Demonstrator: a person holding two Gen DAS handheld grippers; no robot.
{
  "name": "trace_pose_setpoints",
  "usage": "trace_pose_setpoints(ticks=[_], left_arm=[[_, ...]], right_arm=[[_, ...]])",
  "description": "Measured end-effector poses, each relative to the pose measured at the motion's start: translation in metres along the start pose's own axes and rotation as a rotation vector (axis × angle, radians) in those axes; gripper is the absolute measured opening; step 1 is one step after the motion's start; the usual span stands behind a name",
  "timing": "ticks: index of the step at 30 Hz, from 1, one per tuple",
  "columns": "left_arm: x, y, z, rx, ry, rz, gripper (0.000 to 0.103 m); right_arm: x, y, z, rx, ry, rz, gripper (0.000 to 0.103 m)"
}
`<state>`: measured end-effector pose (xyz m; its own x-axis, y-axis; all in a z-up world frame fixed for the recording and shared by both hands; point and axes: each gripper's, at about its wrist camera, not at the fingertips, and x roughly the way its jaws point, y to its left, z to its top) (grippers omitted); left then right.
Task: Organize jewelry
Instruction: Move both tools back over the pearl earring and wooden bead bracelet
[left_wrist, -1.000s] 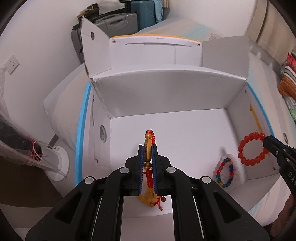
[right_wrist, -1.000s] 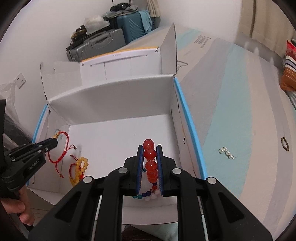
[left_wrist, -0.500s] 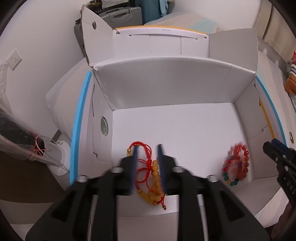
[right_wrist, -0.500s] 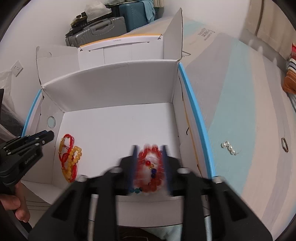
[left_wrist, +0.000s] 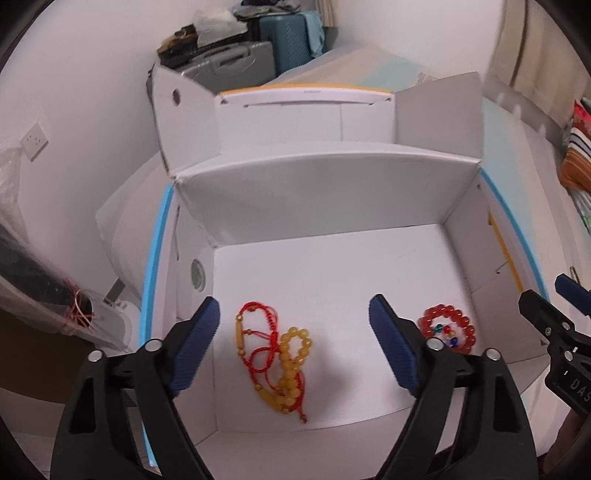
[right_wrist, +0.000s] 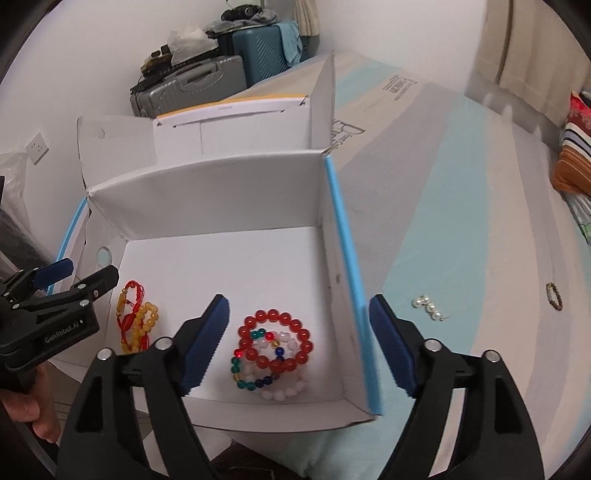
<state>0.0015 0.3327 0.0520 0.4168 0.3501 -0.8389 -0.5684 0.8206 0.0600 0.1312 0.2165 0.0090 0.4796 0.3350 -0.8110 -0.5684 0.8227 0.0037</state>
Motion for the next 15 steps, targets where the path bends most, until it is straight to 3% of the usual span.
trace_pose_setpoints(ticks=[4,8,15], left_arm=[[-0.008,-0.015,0.001,0.01,-0.027,-0.005,0.094],[-0.013,-0.032,0.0,0.034,-0.043,-0.015,0.097],[-0.02,-0.074,-0.002,0.085,-0.056,-0.051,0.097]], right_arm=[[-0.011,-0.017,0.0,0.028,-0.025,-0.02,0.089],[-0.021,-0.038,0.0,0.066,-0.051,-0.036,0.095],[-0.036,-0.081,-0.004,0.125,-0.073,-0.061,0.095]])
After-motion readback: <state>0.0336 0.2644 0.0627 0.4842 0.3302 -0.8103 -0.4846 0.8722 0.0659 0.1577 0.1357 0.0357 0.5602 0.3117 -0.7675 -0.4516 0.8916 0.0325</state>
